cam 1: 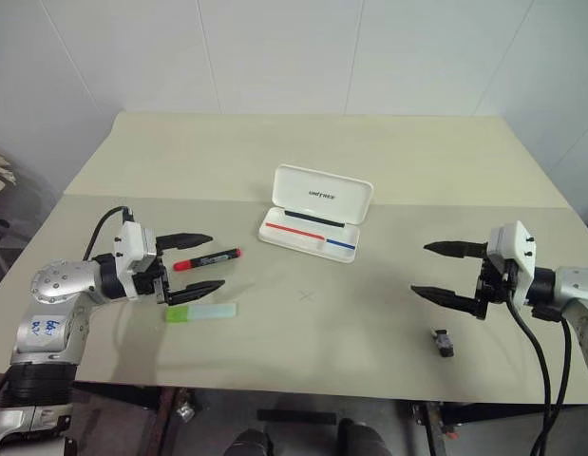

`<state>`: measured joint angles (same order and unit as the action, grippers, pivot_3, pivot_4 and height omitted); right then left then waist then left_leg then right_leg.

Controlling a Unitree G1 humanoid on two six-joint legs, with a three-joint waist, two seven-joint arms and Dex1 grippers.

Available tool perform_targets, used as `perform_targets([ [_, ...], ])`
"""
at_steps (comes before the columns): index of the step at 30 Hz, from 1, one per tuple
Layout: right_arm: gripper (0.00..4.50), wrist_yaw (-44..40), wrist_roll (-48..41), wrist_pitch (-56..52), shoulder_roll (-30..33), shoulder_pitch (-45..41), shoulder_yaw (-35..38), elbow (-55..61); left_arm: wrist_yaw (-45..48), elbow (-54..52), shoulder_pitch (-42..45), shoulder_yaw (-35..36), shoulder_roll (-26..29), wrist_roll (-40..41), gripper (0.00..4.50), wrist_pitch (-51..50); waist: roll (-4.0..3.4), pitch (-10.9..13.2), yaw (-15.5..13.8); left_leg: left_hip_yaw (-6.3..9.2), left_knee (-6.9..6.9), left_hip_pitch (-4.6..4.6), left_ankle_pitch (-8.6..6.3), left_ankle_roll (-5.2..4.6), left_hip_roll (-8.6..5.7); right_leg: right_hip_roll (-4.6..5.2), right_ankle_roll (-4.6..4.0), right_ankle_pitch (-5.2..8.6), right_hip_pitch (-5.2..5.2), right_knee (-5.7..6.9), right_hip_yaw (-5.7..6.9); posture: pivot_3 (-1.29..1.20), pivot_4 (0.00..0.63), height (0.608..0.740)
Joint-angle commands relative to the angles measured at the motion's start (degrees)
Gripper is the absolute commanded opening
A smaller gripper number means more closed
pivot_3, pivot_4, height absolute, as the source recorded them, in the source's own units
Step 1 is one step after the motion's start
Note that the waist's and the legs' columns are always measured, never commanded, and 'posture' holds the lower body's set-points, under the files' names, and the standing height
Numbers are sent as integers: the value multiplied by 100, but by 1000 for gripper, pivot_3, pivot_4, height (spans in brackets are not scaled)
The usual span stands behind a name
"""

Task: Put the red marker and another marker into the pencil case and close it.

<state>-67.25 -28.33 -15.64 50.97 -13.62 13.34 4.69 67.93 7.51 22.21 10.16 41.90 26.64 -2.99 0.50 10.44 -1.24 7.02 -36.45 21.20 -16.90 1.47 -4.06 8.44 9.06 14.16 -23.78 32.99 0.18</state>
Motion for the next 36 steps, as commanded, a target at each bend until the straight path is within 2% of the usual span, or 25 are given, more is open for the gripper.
perform_targets([
  [1, 4500, 33, -105, -14, 89, -19, 196, 267, 13, 28, 295, 20, -5, 20, 4452, 50, 0, 0, -4, 0, -2, -1, 0, 0, 0, 0, 0, 0, 0, 1, 0, 0, 150, 740],
  [5, 4500, 31, 64, -75, -2, -285, -225, 270, -3, 67, 561, -16, -46, 14, 4452, -20, 1, 0, 17, 0, -12, -2, 1, 1, -1, -1, 2, -1, 2, 9, -1, 0, 150, 740],
  [10, 4500, 209, 532, -465, -96, -1326, -1066, -13, 41, 270, 781, -48, -20, -64, 4452, 38, 1, 1, 136, -1, -30, -2, 0, 0, -1, -1, 3, -2, -1, 29, -9, 0, 150, 740],
  [18, 4500, -70, 1347, -110, -718, -2709, -2134, -1365, -105, 293, 829, -13, -97, -108, 4452, 154, 4, 2, 136, 0, -50, 4, -3, 2, -2, -3, 3, -2, -3, 46, -11, 0, 150, 740],
  [22, 3585, -232, 1672, 351, -1071, -3126, -2368, -2158, -304, 267, 773, 36, -180, -148, 4500, 267, 3, 2, 145, -1, -49, 8, -4, 4, -3, -3, 5, -3, -7, 56, -13, 0, 150, 740],
  [25, 2517, -492, 1894, 531, -1266, -3527, -2596, -2669, -391, 177, 728, 40, -211, -113, 4500, 241, 3, 2, 149, -2, -48, 12, -4, 4, -3, -4, 5, -3, -12, 55, -13, 0, 150, 740],
  [36, 2517, -755, 2740, 1279, -2247, -4716, -3139, -4542, -781, -66, 475, 51, -320, -197, 4500, 307, 3, 2, 284, -15, -50, 13, -4, 7, -1, -10, 5, -3, -29, 77, -34, 0, 150, 740],
])
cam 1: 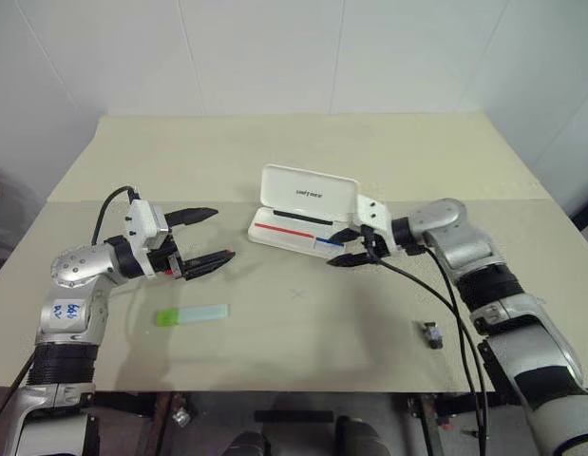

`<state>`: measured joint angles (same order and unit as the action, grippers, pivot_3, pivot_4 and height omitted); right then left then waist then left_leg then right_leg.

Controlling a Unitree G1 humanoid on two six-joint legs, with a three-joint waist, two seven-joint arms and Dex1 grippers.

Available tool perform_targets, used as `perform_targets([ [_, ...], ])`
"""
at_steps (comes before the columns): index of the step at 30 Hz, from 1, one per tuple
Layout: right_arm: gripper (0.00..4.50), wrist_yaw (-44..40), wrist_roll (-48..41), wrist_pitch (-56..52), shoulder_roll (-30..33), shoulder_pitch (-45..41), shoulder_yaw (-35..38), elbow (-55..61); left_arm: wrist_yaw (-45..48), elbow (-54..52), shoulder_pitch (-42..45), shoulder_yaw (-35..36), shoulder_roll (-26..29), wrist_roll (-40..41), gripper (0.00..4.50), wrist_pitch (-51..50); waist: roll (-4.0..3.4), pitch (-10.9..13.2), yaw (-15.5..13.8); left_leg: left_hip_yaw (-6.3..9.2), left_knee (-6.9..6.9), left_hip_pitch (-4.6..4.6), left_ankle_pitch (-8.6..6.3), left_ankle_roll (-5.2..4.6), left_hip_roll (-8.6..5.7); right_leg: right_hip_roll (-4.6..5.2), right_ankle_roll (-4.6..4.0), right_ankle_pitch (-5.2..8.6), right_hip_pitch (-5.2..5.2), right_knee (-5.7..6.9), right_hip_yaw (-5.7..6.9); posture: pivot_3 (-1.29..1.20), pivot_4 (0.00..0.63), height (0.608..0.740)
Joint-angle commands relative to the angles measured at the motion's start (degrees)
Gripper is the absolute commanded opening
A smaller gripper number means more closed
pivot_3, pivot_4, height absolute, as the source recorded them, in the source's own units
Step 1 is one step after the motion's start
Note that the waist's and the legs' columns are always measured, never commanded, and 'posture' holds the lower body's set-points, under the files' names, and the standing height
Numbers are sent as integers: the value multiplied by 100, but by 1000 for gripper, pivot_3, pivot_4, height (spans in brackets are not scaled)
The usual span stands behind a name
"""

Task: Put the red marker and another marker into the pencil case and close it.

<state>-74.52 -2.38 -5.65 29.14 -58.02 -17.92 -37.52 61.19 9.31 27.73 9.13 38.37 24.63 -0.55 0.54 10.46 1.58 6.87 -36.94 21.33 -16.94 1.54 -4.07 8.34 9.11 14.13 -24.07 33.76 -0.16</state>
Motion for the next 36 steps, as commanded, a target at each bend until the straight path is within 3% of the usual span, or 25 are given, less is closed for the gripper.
perform_targets([
  [1, 2517, -29, 212, 363, -111, -340, -13, -477, -122, -261, -87, 162, 42, 10, 4500, 57, 0, 0, 3, -1, 0, 0, 0, 0, 0, 0, 0, 0, -2, 2, -1, 0, 150, 740],
  [16, 2517, 96, 1139, 1614, -638, -985, -198, -2422, -406, -637, -274, 346, 127, 25, 4500, -2, 0, 0, 31, -30, 2, 12, 1, 2, 2, -2, 0, 0, -42, 21, -29, 0, 150, 740],
  [23, 201, 373, 1462, 1972, -844, -1169, -187, -2787, -481, -705, -283, 374, 153, 41, 4500, -8, 0, 0, 34, -29, 1, 12, 1, 2, 2, -3, -1, 0, -42, 24, -30, 0, 150, 740],
  [24, 36, 365, 1470, 1982, -862, -1184, -171, -2802, -487, -708, -284, 377, 153, 42, 4500, -10, 1, -1, 49, -29, 2, 11, 1, 2, 2, -4, -1, 0, -42, 23, -30, 0, 150, 740],
  [30, 36, 360, 1501, 2023, -775, -1153, -108, -2734, -395, -671, -285, 251, 101, 34, 4500, 36, 1, -1, 85, -30, -3, 11, 2, 9, 9, -12, -2, -1, -44, 34, -32, 0, 150, 740],
  [36, 36, -259, 1266, 1994, -284, -879, 11, -2068, -340, -576, -241, 253, 85, 61, 4500, 63, 1, -1, 44, -29, 0, 12, 2, 9, 9, -12, -2, 0, -45, 28, -32, 0, 150, 740],
])
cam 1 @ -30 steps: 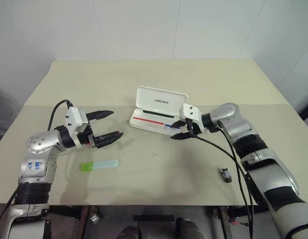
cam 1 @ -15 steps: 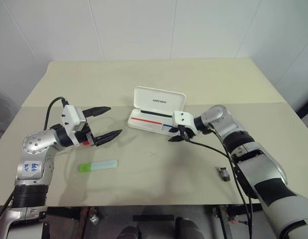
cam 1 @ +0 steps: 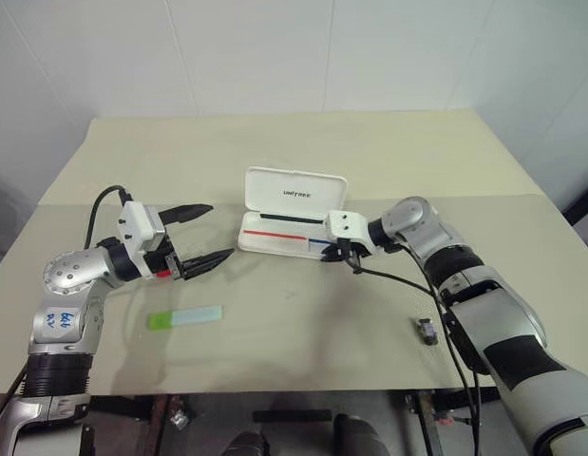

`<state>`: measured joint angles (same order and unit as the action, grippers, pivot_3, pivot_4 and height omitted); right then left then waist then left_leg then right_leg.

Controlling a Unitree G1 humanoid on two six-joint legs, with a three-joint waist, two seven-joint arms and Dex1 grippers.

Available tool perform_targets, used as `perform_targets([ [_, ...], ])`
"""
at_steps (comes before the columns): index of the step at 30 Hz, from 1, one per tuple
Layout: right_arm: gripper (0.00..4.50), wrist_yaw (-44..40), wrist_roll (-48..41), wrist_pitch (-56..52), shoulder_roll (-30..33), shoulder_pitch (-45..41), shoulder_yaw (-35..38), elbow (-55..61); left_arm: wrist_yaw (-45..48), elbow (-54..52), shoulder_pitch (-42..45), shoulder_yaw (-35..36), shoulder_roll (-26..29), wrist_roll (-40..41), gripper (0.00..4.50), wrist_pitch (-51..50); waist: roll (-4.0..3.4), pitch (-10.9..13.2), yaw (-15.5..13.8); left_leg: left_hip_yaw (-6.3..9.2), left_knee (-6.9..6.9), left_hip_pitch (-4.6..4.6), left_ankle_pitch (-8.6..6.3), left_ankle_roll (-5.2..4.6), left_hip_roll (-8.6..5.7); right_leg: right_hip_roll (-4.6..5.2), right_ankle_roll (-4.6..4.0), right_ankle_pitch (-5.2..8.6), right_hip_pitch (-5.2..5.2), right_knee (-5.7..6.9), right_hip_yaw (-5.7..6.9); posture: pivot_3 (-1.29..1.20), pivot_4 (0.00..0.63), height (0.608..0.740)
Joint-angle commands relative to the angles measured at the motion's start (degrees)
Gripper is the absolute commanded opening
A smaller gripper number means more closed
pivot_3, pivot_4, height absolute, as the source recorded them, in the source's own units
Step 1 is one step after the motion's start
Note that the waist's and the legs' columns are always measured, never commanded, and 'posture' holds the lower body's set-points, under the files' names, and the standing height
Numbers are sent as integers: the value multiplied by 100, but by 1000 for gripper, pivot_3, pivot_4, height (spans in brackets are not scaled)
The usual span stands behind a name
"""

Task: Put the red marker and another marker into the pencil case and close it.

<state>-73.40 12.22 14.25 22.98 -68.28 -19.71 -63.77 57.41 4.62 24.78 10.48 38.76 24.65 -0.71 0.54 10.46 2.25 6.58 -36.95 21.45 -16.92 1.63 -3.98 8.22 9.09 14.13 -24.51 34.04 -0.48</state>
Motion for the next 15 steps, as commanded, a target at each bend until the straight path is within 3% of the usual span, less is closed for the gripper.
perform_targets([
  [1, 36, -531, -267, -63, 460, 267, 220, 817, 48, -89, 44, 131, 49, 66, 4500, 88, 0, 0, -45, 0, 1, 1, -1, 0, 0, 0, 0, 0, 0, -3, 0, 0, 150, 740],
  [7, 36, -1125, -690, -840, 1214, 1237, 387, 2768, 58, -66, -70, 162, 2, 92, 4500, 94, 0, 0, -58, -5, 1, 6, -6, -3, 1, 0, 0, 0, -2, -14, 2, 0, 150, 740],
  [15, 36, -1042, -1054, -2067, 1943, 2562, 532, 5129, 23, -72, -134, 80, -130, 49, 4500, 121, 0, 0, -74, -13, -11, 5, -7, -3, 4, -1, 0, 0, -4, -13, 0, 0, 150, 740],
])
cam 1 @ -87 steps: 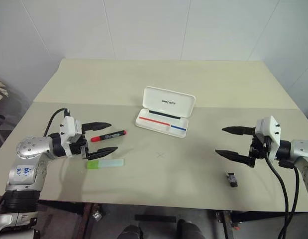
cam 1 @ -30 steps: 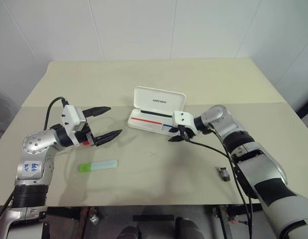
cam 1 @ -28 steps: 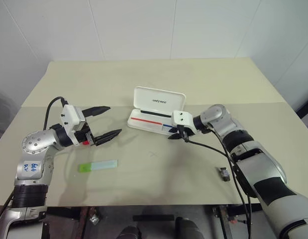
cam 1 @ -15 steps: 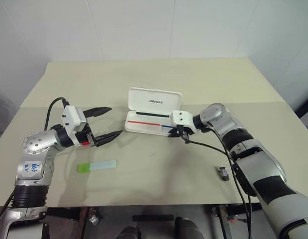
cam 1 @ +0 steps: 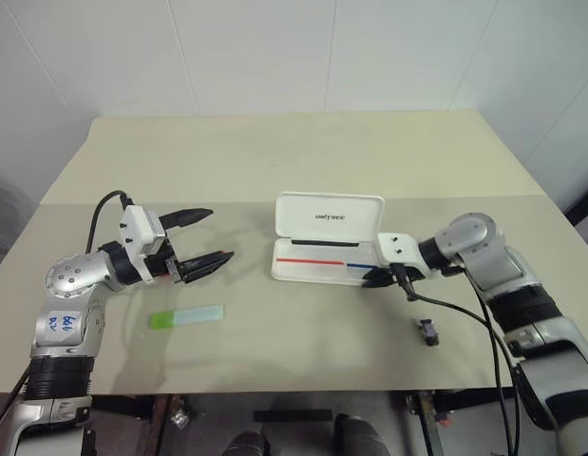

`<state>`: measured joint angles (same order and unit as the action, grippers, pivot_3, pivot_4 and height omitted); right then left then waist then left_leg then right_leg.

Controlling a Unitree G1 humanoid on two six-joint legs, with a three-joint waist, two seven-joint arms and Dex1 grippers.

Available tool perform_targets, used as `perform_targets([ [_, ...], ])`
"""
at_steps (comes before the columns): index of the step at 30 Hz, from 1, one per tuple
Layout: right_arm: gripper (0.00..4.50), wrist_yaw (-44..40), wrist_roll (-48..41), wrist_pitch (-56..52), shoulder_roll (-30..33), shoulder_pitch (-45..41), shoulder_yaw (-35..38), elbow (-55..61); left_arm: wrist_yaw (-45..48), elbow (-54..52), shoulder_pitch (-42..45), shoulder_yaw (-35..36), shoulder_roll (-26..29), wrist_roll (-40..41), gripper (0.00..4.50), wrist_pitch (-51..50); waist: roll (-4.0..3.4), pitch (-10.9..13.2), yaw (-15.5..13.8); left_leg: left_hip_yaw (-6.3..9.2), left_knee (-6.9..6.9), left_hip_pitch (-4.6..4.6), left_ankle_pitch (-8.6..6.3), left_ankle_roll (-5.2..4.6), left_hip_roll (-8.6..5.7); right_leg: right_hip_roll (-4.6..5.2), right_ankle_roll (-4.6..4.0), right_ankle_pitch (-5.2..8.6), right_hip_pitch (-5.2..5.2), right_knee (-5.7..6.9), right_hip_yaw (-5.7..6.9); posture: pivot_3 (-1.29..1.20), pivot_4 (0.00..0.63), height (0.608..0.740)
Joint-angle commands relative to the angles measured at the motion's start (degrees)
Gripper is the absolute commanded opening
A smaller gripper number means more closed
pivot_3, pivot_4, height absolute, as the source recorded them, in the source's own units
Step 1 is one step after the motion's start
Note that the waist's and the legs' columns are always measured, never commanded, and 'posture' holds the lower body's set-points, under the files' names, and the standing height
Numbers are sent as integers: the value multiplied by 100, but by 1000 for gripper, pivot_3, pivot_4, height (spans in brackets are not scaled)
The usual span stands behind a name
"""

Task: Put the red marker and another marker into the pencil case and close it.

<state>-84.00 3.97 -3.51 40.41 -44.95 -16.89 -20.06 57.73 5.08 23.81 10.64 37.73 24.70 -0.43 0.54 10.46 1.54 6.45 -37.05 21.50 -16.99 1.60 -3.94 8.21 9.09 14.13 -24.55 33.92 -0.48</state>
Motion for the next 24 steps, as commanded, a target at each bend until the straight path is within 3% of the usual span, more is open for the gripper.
perform_targets([
  [1, 36, 44, -259, -397, 255, 352, 251, 950, -11, -117, -40, 60, -41, 39, 4500, 93, 0, 0, -9, 0, -2, 0, 0, 0, 0, 0, 0, 0, 1, -2, 0, 0, 150, 740],
  [8, 36, 269, -338, -781, 503, 935, 212, 1634, 20, -97, -25, 41, -79, 34, 4500, 65, 1, 0, -13, 0, -7, -1, 0, 0, 0, 0, 0, 0, 2, -4, -2, 0, 150, 740],
  [17, 36, 360, -236, -487, 554, 829, 138, 1134, 79, -111, -12, 1, -74, 52, 4500, 25, 2, 1, -16, -1, -14, -4, 0, -1, -1, 0, -3, -3, 10, -5, -1, 0, 150, 740],
  [21, 1173, 354, -339, -436, 461, 823, 122, 1260, 126, -160, -50, -16, -76, 76, 4500, -22, 3, 1, -17, 0, -14, -6, 1, -1, 0, 0, -6, -8, 11, -4, -1, 0, 150, 740],
  [24, 2333, 243, -491, -425, 470, 870, 151, 1446, 139, -197, -82, -9, -79, 79, 4500, -34, 3, 1, -17, 1, -11, -6, 1, 0, 0, 0, -6, -7, 11, -5, -1, 0, 150, 740],
])
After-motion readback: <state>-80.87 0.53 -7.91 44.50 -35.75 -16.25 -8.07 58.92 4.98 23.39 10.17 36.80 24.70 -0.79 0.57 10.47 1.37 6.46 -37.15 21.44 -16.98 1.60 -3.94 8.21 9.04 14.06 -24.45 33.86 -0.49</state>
